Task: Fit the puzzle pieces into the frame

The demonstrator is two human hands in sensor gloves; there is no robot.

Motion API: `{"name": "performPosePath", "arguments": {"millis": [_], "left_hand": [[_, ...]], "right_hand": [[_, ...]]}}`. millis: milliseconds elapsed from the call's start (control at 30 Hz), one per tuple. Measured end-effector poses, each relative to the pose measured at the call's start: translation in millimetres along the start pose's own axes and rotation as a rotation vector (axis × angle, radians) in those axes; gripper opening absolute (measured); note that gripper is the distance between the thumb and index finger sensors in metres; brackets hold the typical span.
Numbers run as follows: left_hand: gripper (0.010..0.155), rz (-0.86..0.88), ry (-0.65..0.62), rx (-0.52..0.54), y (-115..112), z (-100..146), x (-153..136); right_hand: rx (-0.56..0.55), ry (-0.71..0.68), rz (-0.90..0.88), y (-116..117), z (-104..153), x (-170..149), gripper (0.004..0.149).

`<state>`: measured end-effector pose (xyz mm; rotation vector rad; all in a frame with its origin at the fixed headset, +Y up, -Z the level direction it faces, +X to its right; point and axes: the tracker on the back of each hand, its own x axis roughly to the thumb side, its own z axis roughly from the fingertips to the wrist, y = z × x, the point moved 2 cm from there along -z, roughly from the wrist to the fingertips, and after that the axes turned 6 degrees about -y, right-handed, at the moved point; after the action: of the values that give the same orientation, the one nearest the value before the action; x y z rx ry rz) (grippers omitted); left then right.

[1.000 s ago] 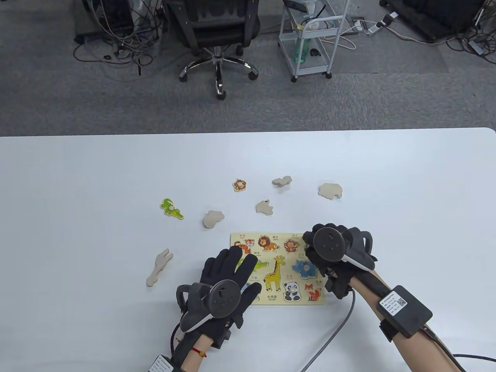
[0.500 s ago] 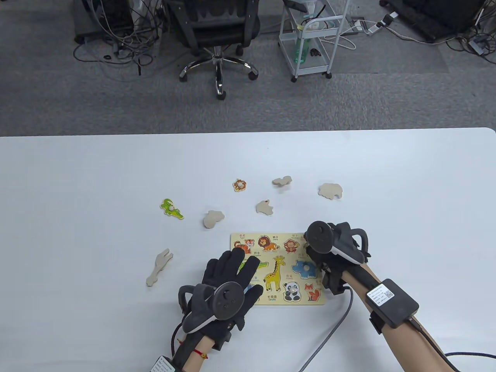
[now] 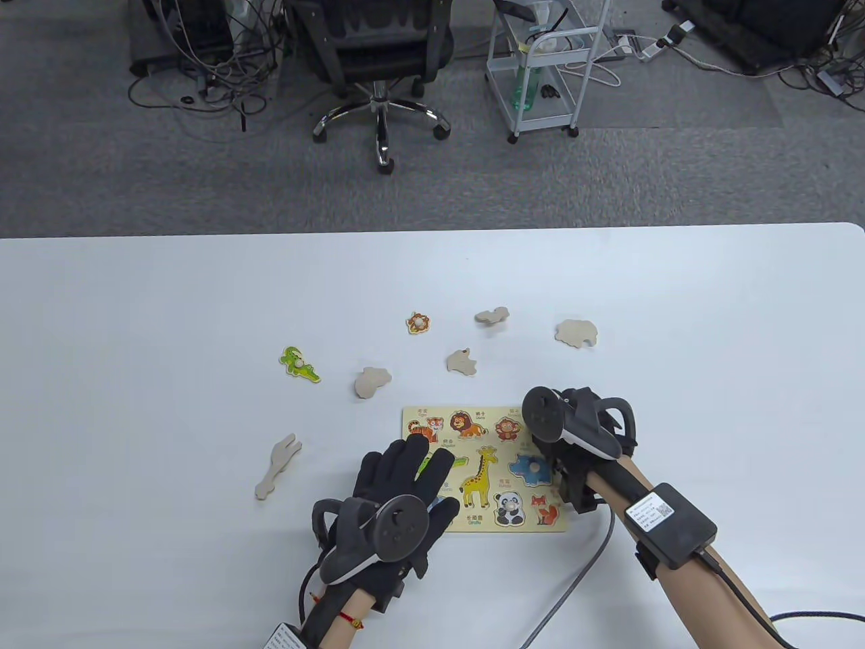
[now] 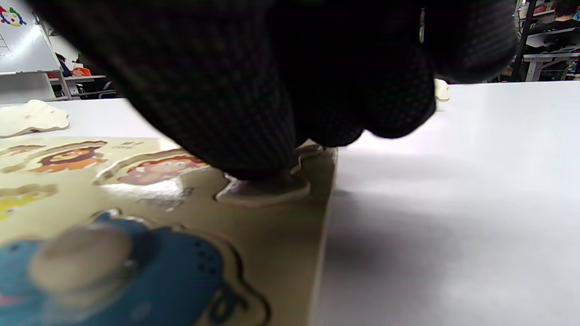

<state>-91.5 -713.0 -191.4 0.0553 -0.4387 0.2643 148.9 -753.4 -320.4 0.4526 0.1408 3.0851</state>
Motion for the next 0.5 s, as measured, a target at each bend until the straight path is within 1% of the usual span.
{"name": "performPosePath", "arguments": {"millis": [233,500], "left_hand": [[0.067,-0.004,-0.003,-0.010,-0.6,0.3,1.6],[0.067,-0.012,-0.005,-0.016,-0.6,0.4,2.7]], "right_hand": [[0.015,0.006,0.006,-1.5,-1.2,-0.1,0.043],[0.040,0.029,-0.062,-1.6,-3.0,-9.7,0.042]]}}
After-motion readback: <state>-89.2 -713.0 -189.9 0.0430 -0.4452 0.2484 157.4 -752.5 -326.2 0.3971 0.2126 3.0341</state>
